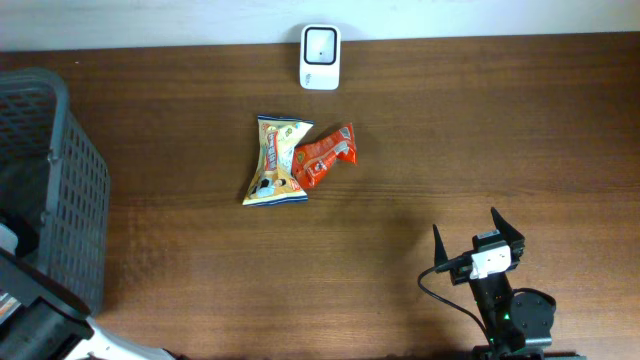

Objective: Scan the item barcode
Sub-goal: 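Return the left gripper to the basket and grasp the green tissue pack, then carry the green pack to the table and release it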

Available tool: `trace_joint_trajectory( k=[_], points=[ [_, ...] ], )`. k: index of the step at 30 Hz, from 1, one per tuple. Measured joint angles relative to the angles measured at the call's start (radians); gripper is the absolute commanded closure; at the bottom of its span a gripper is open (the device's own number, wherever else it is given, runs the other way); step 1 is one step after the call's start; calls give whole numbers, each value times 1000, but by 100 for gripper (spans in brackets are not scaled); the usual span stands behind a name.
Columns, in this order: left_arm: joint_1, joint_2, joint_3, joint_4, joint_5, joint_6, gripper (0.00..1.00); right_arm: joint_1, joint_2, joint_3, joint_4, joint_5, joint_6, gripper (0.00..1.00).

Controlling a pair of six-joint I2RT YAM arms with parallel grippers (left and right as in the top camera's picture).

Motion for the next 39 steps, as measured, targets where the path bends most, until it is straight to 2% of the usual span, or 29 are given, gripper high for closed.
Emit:
trace_joint_trajectory(
  k=[2, 10, 15, 19, 25, 28, 33, 39],
  points=[
    [3, 0, 0, 2, -7, 5, 100, 0, 0, 0, 0, 0, 0, 1],
    [4, -2, 8, -6, 21, 8, 100, 0, 0, 0, 0, 0, 0, 1],
    [-18, -51, 40, -85, 193, -7, 100, 0, 0, 0, 0, 0, 0, 1],
    [-83, -203, 111, -123, 296, -50, 100, 0, 0, 0, 0, 0, 0, 1],
    [-239, -531, 172, -117, 340, -98, 100, 0, 0, 0, 0, 0, 0, 1],
    [-338, -613, 177, -148, 347, -137, 100, 0, 0, 0, 0, 0, 0, 2],
    [-584, -592, 177, -308, 362, -172, 100, 0, 0, 0, 0, 0, 0, 1],
    [-836, -441, 129, -354, 370, -220, 100, 0, 0, 0, 0, 0, 0, 1]
  ],
)
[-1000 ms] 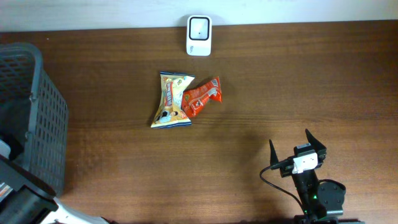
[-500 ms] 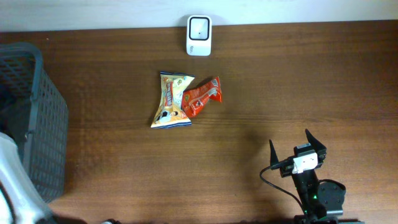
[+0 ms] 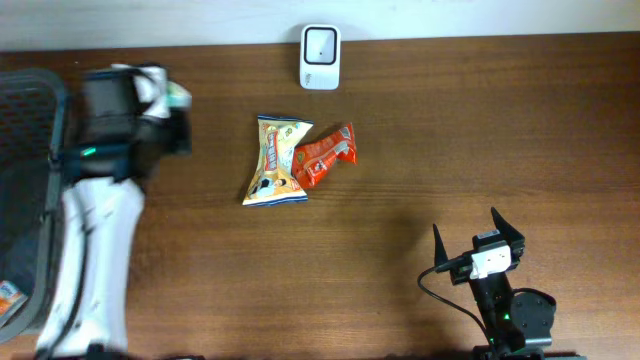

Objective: Scan the item barcode
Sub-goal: 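Carry the green pack to the table and release it, then lower the left gripper into the basket and grasp the orange box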

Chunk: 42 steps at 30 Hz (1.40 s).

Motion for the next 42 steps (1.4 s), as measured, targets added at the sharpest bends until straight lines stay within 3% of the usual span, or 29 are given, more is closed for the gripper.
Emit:
trace_joint_trajectory(
  k=[4, 6, 7, 10, 14, 21, 26, 30, 35, 42],
  points=[
    [-90, 169, -39, 1, 2, -63, 100, 0, 0, 0, 0, 0, 0, 1],
    [-109, 270, -46, 1, 3, -97, 93, 0, 0, 0, 0, 0, 0, 1],
    [-112, 304, -48, 2, 4, -109, 78, 0, 0, 0, 0, 0, 0, 1],
    [-114, 374, -54, 4, 42, -139, 45, 0, 0, 0, 0, 0, 0, 2],
    [-114, 385, -53, 5, 97, -154, 27, 0, 0, 0, 0, 0, 0, 1],
    [-48, 354, 92, -94, 117, -149, 22, 0, 0, 0, 0, 0, -1, 1],
    [145, 171, 341, -156, 99, -149, 19, 0, 0, 0, 0, 0, 0, 1],
    [333, -18, 412, -195, 13, -149, 20, 0, 0, 0, 0, 0, -1, 1],
    [565, -64, 381, -269, -103, -173, 19, 0, 0, 0, 0, 0, -1, 1],
    [791, 15, 16, -147, -189, -231, 26, 0, 0, 0, 0, 0, 0, 1]
  ],
)
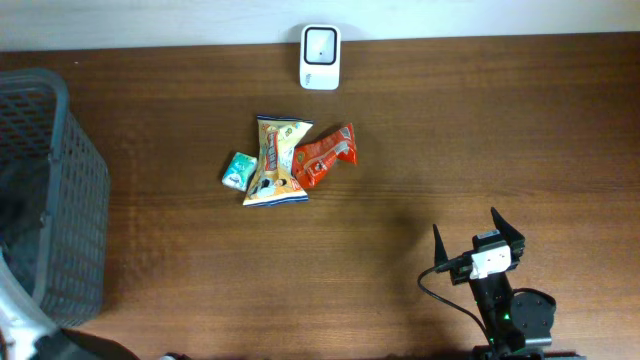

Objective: Scan the item barcode
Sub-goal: 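Lower the left gripper into the basket and grasp the orange box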

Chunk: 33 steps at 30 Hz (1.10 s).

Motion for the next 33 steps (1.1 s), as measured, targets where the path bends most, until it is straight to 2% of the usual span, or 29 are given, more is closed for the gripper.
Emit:
trace_joint_trajectory(
  k=[6, 8, 10, 19, 24, 26, 27, 28, 29, 31, 33],
  points=[
    [55, 20, -220, 149, -106, -27, 23, 0, 0, 0, 0, 0, 0, 1],
    [74, 22, -258, 193, -137, -35, 14, 0, 0, 0, 0, 0, 0, 1],
    [99, 35, -289, 240, -162, -29, 12, 0, 0, 0, 0, 0, 0, 1],
    [130, 211, -300, 372, -196, 119, 14, 0, 0, 0, 0, 0, 0, 1],
    [130, 256, -301, 395, -217, 145, 16, 0, 0, 0, 0, 0, 0, 1],
    [130, 273, -301, 395, -232, 151, 31, 0, 0, 0, 0, 0, 0, 1],
    [130, 279, -301, 402, -239, 157, 46, 0, 0, 0, 0, 0, 0, 1],
    [130, 281, -301, 403, -244, 159, 75, 0, 0, 0, 0, 0, 0, 1],
    [130, 287, -301, 407, -251, 161, 92, 0, 0, 0, 0, 0, 0, 1],
    [132, 294, -301, 413, -265, 162, 100, 0, 0, 0, 0, 0, 0, 1],
    [131, 293, -296, 420, -269, 163, 100, 0, 0, 0, 0, 0, 0, 1]
  ],
)
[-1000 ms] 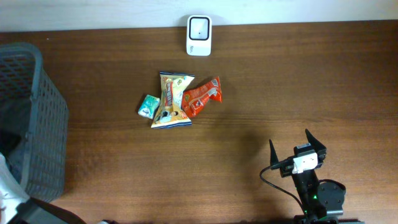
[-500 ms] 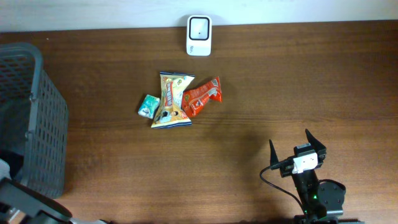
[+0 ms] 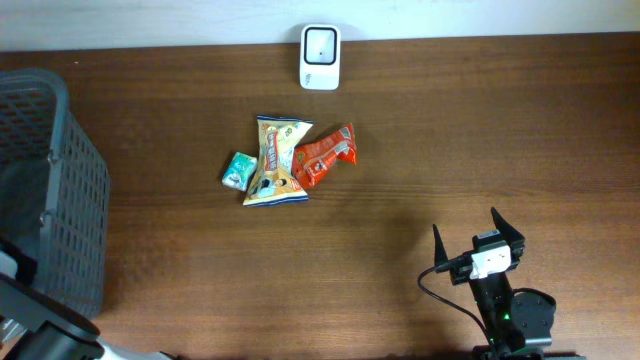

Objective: Scan the item barcode
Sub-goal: 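Lower the left gripper into the basket and grasp the orange box, then carry the orange box past the scanner and place it on the table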

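A white barcode scanner (image 3: 320, 43) stands at the far edge of the table. Near the middle lie a yellow snack bag (image 3: 275, 160), a red packet (image 3: 326, 154) overlapping its right side, and a small green packet (image 3: 238, 169) touching its left side. My right gripper (image 3: 472, 232) rests open and empty at the near right, far from the packets. Only part of the left arm (image 3: 40, 330) shows at the bottom left corner, and its gripper is out of view.
A dark grey mesh basket (image 3: 60, 180) fills the left edge of the table. The brown wooden table (image 3: 450, 130) stretches between the packets and the right arm.
The left arm has shifted a little at the bottom left corner by the basket. The three packets, the scanner and the right arm have not moved.
First only the yellow bag and red packet lay on the table, with the left arm low by the basket. Then the left arm reached over the table's left part with a green packet. After that the green packet lay beside the yellow bag and the arm was back at the corner.
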Available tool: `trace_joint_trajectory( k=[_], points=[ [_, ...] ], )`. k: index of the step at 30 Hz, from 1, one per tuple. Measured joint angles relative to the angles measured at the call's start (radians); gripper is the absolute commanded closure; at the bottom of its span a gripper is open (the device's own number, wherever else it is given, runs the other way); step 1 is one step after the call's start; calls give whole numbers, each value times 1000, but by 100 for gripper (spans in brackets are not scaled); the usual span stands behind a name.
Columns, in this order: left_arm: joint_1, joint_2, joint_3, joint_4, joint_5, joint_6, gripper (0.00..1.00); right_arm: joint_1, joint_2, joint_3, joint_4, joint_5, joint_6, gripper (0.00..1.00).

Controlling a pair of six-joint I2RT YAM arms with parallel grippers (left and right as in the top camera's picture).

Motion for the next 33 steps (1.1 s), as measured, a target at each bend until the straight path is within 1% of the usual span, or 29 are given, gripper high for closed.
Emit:
trace_joint_trajectory(
  k=[4, 7, 11, 13, 16, 18, 20, 23, 25, 27, 29, 33],
  points=[
    [0, 0, 7, -10, -5, -1, 100, 0, 0, 0, 0, 0, 0, 1],
    [-2, 0, 42, -80, 39, -1, 100, 0, 0, 0, 0, 0, 0, 1],
    [-35, -21, 150, -185, 207, -2, 100, 0, 0, 0, 0, 0, 0, 1],
    [-68, -80, 232, -219, 327, -2, 100, 0, 0, 0, 0, 0, 0, 1],
    [-126, -213, 323, -219, 489, -2, 100, 0, 0, 0, 0, 0, 0, 1],
    [-171, -299, 367, -212, 556, -2, 100, 0, 0, 0, 0, 0, 0, 1],
    [-252, -408, 405, -195, 605, -2, 100, 0, 0, 0, 0, 0, 0, 1],
    [-418, -546, 430, -191, 652, -2, 100, 0, 0, 0, 0, 0, 0, 1],
    [-529, -581, 433, -223, 663, -1, 100, 0, 0, 0, 0, 0, 0, 1],
    [-644, -578, 433, -251, 673, 3, 100, 0, 0, 0, 0, 0, 0, 1],
    [-782, -535, 428, -259, 677, 21, 100, 0, 0, 0, 0, 0, 0, 1],
    [-1029, -365, 412, -237, 647, 78, 100, 0, 0, 0, 0, 0, 0, 1]
  ],
)
